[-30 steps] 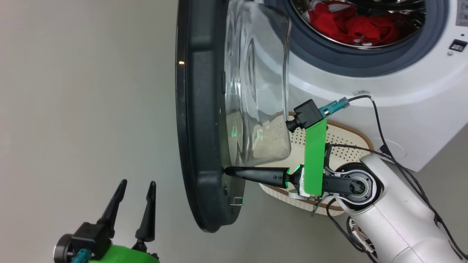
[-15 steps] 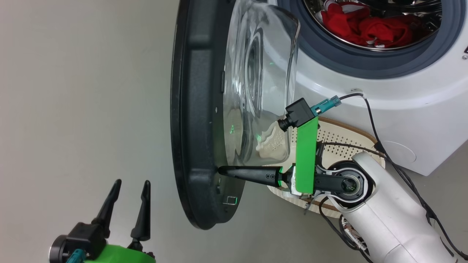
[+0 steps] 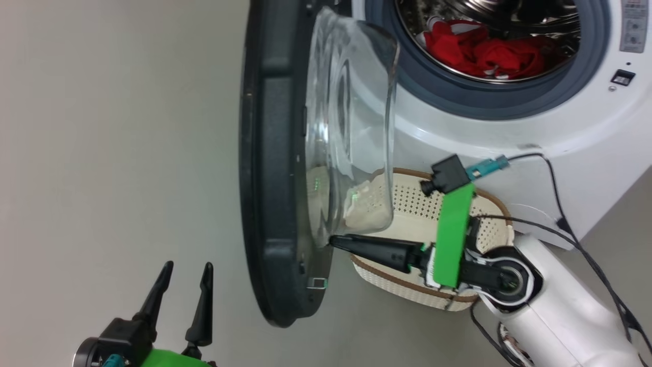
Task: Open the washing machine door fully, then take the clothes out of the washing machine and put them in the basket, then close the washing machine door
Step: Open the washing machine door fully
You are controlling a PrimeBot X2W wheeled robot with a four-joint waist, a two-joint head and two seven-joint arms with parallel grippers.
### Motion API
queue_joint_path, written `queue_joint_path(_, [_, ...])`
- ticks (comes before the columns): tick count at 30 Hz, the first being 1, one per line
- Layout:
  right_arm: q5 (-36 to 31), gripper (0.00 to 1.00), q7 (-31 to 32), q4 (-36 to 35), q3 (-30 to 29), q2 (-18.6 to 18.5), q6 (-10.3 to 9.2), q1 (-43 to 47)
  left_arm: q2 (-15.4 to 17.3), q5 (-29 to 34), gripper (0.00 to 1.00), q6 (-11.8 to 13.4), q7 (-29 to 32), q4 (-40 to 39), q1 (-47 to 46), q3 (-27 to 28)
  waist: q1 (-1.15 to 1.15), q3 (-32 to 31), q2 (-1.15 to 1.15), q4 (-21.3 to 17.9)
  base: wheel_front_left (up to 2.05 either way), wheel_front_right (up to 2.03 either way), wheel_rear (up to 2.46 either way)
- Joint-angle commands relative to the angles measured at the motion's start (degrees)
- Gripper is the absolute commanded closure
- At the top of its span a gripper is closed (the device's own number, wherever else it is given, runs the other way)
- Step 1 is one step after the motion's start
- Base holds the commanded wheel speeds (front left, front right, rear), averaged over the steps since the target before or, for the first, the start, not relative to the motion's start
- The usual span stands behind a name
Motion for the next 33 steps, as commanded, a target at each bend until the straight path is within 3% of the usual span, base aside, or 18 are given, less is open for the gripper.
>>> queue_joint_path(1, [-0.9, 0.00, -1.4, -1.5, 0.0, -0.1, 0.10, 1.1, 0.9, 0.4, 0.00, -0.2, -0.5, -1.2, -0.5, 2.2, 0.00, -0.6, 0.00, -1.1, 0.00, 0.00, 0.00])
queue_joint_path(7, [-4.7, 0.00, -6.6, -1.0, 1.6, -4.3, 0.10, 3.8, 1.3, 0.1, 0.00, -0.2, -0.5, -1.3, -0.2, 2.7, 0.00, -0.9, 0.00, -3.1, 0.00, 0.00, 0.00])
queue_joint_path(14, [-9.1, 0.00, -17.1, 1.9, 3.4, -8.5, 0.10, 6.3, 1.4, -0.1, 0.00, -0.2, -0.5, -1.0, 0.0, 3.6, 0.00, -1.4, 0.00, -4.7, 0.00, 0.00, 0.00])
queue_joint_path(23, [-13.3, 0.00, -29.2, 5.9, 6.7, -12.1, 0.10, 7.1, 1.3, -0.5, 0.00, -0.2, -0.5, -0.7, 0.2, 4.9, 0.00, -1.5, 0.00, -6.3, 0.00, 0.00, 0.00])
queue_joint_path(33, [-21.2, 0.00, -46.6, 10.5, 14.9, -15.1, 0.10, 5.6, 1.2, -0.6, 0.00, -0.2, -0.5, -0.1, 0.3, 6.0, 0.00, -2.0, 0.00, -7.1, 0.00, 0.00, 0.00])
